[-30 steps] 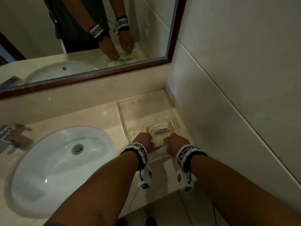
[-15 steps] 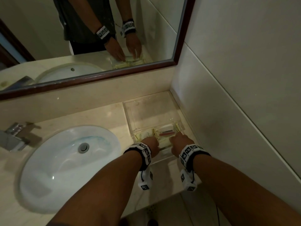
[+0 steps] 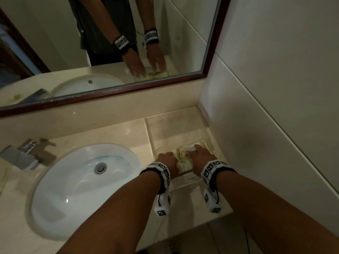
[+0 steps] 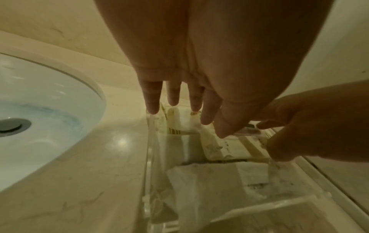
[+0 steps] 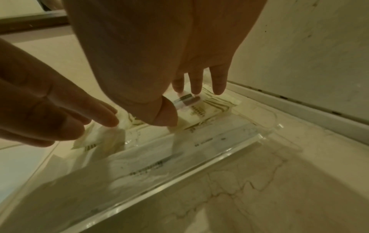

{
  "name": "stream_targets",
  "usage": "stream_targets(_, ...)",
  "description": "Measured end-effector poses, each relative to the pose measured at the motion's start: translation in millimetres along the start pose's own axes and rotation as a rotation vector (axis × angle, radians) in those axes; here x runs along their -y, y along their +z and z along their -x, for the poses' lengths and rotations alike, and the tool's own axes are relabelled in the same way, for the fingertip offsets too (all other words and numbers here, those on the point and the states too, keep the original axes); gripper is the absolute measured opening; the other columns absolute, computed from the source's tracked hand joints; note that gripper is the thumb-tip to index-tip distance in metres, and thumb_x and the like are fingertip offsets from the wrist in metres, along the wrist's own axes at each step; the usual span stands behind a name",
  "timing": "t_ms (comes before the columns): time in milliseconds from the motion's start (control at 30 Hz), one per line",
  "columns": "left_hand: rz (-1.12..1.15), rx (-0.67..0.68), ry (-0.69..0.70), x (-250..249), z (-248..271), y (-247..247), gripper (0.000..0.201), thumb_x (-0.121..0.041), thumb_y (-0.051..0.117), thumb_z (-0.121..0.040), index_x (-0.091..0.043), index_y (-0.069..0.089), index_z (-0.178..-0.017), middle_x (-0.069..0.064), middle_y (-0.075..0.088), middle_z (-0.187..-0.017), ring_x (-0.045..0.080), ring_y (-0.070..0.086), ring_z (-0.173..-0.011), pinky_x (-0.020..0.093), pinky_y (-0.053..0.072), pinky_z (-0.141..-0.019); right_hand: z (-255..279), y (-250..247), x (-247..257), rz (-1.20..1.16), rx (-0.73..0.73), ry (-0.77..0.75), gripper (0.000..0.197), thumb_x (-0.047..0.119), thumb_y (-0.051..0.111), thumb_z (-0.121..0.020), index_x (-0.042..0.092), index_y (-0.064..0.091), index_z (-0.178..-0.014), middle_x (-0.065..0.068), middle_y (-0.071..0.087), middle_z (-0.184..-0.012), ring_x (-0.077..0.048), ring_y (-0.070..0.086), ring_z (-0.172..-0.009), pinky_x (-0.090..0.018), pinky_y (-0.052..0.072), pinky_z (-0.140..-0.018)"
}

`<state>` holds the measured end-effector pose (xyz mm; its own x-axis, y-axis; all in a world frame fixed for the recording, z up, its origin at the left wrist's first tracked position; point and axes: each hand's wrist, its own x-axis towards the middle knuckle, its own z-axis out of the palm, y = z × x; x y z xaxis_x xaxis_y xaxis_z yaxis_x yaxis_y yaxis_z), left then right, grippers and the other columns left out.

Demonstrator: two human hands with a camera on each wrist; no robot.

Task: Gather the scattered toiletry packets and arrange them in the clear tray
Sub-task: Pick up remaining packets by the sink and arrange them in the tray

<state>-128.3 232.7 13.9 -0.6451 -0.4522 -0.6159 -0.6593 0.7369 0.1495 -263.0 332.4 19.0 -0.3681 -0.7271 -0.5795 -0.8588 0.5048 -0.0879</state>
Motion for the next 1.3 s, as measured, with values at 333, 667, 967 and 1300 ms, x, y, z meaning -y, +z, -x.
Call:
stream_targets(333,-0.117,0.051,0.049,2.6,-19.6,5.0,0.055,-0.047,0.052,-0.092,-0.017,0.05,-0.137,0.008,0.031,-0.149,0.037,0.039,-0.127,0.047,0.039,-0.105,-19.5,11.8,2.7,0.067,0.079,0.033,0.08,0.031,0.057,-0.086,0.044,0.014,-0.153,0.003,-0.011,-0.166,-0.029,0.002,-0.152,-0.051,0.025,-0.119)
stream_targets(667,-0.126,0.05,0.066,-2.6,-18.0,-2.3,0.057,-0.043,0.052,-0.096,-0.014,0.043,-0.145,0.009,0.023,-0.157,0.036,0.033,-0.135,0.044,0.033,-0.109,-13.7,-1.0,3.1,0.055,0.052,0.016,0.081,0.027,0.063,-0.084,0.043,0.022,-0.152,0.0,0.0,-0.166,-0.03,0.013,-0.151,-0.051,0.03,-0.116)
stream_targets(967,-0.011,-0.034,-0.012,17.4,14.2,-11.2,0.064,-0.042,0.055,-0.094,-0.017,0.036,-0.15,0.007,0.012,-0.163,0.035,0.019,-0.145,0.046,0.026,-0.116,-1.9,-30.2,18.3,0.042,-0.049,-0.053,0.071,0.031,0.05,-0.093,0.04,0.016,-0.155,-0.001,0.003,-0.167,-0.026,0.007,-0.152,-0.049,0.025,-0.12)
stream_targets(1300,0.163,-0.224,-0.287,96.7,90.4,-12.8,0.057,-0.041,0.051,-0.089,-0.014,0.051,-0.14,0.012,0.041,-0.146,0.036,0.044,-0.13,0.043,0.038,-0.108,5.1,-61.8,104.7,0.051,-0.069,-0.202,0.086,0.022,0.059,-0.084,0.041,0.014,-0.155,0.002,-0.001,-0.167,-0.023,0.002,-0.153,-0.046,0.019,-0.122)
